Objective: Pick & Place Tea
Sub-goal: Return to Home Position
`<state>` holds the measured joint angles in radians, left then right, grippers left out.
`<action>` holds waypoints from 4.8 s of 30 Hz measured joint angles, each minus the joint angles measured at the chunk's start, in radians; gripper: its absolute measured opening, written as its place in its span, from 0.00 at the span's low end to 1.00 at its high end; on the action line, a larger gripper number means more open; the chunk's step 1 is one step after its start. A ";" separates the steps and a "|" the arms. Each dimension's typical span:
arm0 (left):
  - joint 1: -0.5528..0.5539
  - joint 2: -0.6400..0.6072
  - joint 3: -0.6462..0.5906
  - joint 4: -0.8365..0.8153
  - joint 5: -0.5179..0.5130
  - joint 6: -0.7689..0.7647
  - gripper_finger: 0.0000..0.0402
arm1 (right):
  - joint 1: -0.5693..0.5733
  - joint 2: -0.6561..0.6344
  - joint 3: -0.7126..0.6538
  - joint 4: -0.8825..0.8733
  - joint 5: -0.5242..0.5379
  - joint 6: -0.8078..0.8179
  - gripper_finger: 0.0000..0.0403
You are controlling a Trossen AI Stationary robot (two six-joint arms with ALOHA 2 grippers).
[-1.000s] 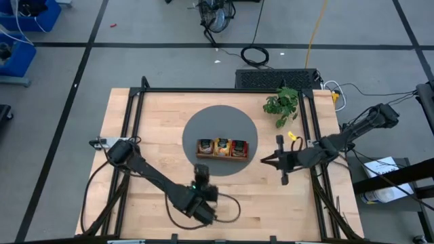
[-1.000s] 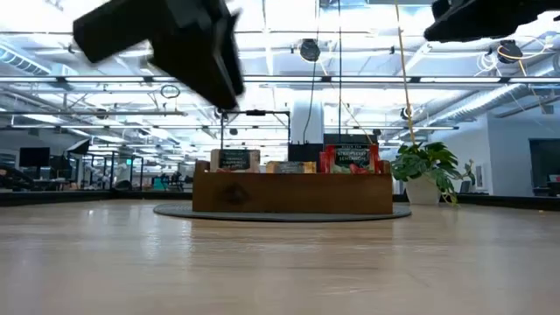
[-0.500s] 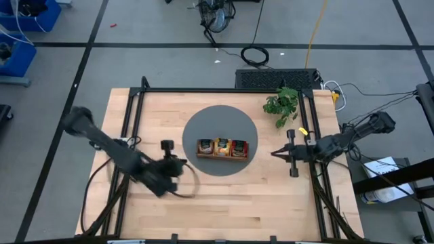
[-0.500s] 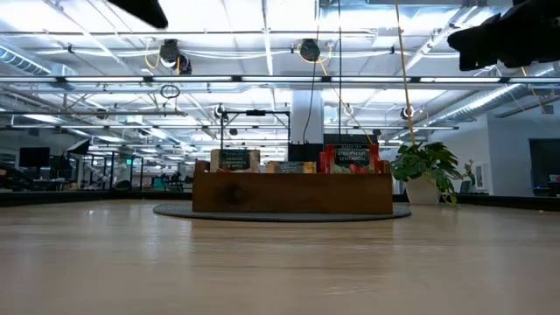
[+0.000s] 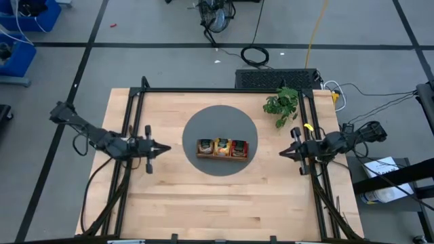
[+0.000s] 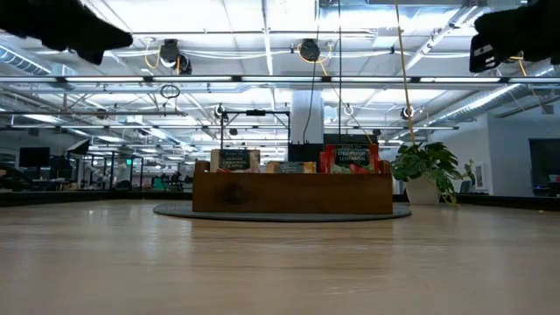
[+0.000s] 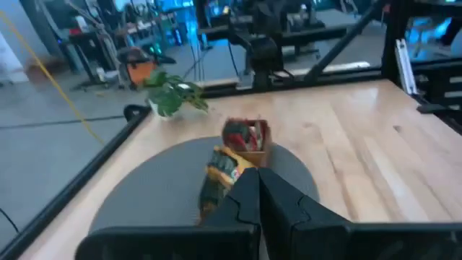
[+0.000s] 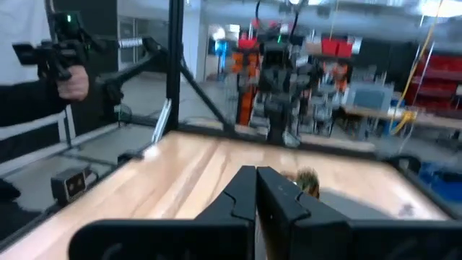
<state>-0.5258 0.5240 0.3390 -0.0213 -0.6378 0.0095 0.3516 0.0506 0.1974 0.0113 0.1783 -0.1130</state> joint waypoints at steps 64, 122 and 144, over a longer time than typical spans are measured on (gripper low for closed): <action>0.383 -0.352 -0.326 0.053 0.555 -0.069 0.01 | -0.287 -0.048 -0.182 0.072 -0.225 0.106 0.00; 0.383 -0.236 -0.329 0.106 0.530 -0.072 0.16 | -0.287 -0.047 -0.182 0.050 -0.228 0.102 0.00; 0.383 -0.236 -0.328 0.107 0.533 -0.090 0.16 | -0.287 -0.048 -0.182 0.051 -0.228 0.109 0.00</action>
<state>-0.1425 0.2878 0.0105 0.0860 -0.1051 -0.0803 0.0650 0.0030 0.0151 0.0620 -0.0499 -0.0044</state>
